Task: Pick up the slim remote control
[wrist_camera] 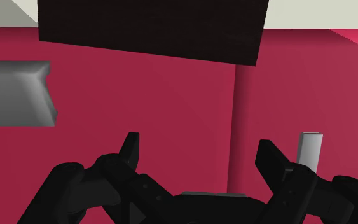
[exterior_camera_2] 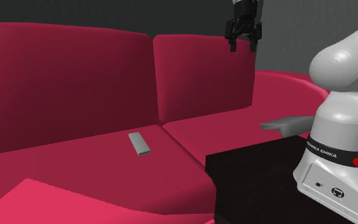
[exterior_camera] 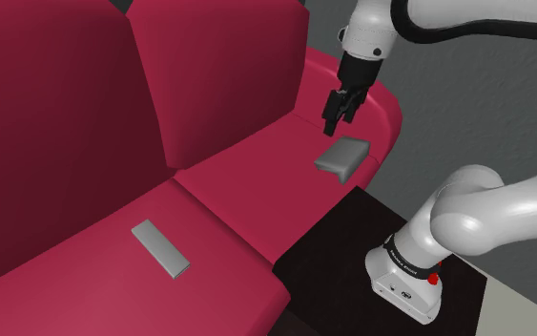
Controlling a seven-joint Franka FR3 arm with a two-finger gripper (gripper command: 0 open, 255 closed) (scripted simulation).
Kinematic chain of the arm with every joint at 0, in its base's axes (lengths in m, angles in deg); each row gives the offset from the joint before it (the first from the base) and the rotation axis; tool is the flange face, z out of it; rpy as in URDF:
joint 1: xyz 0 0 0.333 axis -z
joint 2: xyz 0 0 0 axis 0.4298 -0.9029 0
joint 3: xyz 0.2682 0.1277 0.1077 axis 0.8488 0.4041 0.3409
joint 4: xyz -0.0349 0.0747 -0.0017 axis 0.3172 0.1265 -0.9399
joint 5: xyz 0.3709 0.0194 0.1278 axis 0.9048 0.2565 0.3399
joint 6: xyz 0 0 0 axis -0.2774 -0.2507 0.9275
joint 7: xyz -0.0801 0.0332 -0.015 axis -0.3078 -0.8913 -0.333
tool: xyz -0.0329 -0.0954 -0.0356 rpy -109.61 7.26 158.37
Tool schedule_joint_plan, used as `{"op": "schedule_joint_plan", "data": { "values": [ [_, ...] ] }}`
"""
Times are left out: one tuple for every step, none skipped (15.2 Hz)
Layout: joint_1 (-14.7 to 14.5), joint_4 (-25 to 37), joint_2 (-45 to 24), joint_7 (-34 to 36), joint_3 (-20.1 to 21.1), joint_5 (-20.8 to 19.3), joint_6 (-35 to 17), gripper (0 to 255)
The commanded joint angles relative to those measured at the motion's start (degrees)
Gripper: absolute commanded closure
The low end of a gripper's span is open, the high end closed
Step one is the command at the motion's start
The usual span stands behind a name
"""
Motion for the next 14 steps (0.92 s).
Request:
{"op": "schedule_joint_plan", "data": {
  "values": [
    [-0.55, -0.81, -2.37, 1.56, 1.86, 1.07, -3.55, 0],
    [-0.83, -1.17, -3.61, 2.35, 2.82, 1.56, -5.29, 0],
    [-1.10, -1.45, -4.92, 3.15, 3.77, 2.00, -7.04, 0],
    [-1.34, -1.65, -6.32, 3.95, 4.74, 2.40, -8.79, 0],
    [-1.55, -1.77, -7.79, 4.75, 5.71, 2.76, -10.54, 0],
    [-1.75, -1.81, -9.34, 5.57, 6.68, 3.06, -12.29, 0],
    [-1.92, -1.77, -10.97, 6.41, 7.66, 3.29, -14.03, 0],
    [-2.07, -1.66, -12.66, 7.27, 8.63, 3.45, -15.76, 0],
    [-2.19, -1.46, -14.43, 8.15, 9.60, 3.54, -17.48, 0],
    [-2.29, -1.19, -16.26, 9.07, 10.56, 3.53, -19.17, 0],
    [-2.36, -0.84, -18.15, 10.01, 11.51, 3.43, -20.85, 0],
    [-2.40, -0.41, -20.11, 11.00, 12.47, 3.23, -22.49, 0],
    [-2.42, 0.10, -22.13, 12.04, 13.41, 2.92, -24.11, 0],
    [-2.43, 0.69, -24.20, 13.13, 14.34, 2.48, -25.68, 0]
  ]
}}
